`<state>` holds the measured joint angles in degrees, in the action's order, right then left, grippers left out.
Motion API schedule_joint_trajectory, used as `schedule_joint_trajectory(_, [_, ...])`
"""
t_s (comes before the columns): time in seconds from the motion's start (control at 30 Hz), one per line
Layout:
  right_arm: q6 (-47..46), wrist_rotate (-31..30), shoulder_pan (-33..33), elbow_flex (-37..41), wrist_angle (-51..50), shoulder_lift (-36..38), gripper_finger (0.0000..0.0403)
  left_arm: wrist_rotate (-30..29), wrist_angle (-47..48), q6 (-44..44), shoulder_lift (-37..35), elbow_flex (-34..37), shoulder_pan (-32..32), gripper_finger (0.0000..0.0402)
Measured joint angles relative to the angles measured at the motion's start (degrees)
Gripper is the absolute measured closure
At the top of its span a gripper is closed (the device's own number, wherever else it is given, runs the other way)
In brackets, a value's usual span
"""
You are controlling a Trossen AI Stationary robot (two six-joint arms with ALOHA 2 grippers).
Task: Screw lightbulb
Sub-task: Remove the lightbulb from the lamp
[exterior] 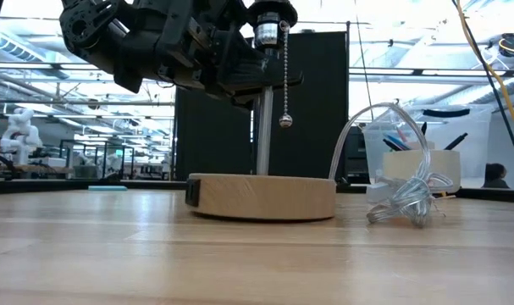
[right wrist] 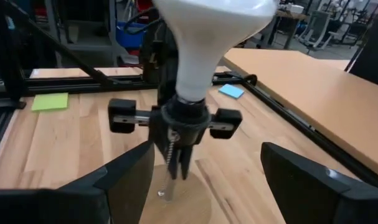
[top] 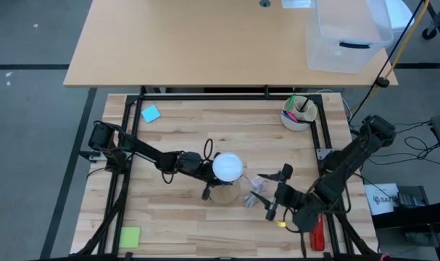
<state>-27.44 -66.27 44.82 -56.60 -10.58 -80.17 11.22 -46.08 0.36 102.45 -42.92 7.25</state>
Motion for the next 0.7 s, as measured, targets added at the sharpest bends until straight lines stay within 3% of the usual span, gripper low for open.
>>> schedule_joint_trajectory(0.23, [-2.61,-6.93,-2.08,0.11,2.64,-6.86,0.0115,-7.09,-0.48,-0.28,0.02,0.0,0.0,0.0374])
schedule_joint_trajectory(0.5, [-2.35,-21.67,-5.7,0.11,20.31,-14.81,0.0115,-16.01,-0.59,-0.66,0.02,0.0,0.0,0.0374])
schedule_joint_trajectory(0.7, [-8.09,-23.67,-8.19,0.11,27.85,-20.24,0.0115,-19.62,-0.64,-0.7,0.02,0.0,-0.06,0.0374])
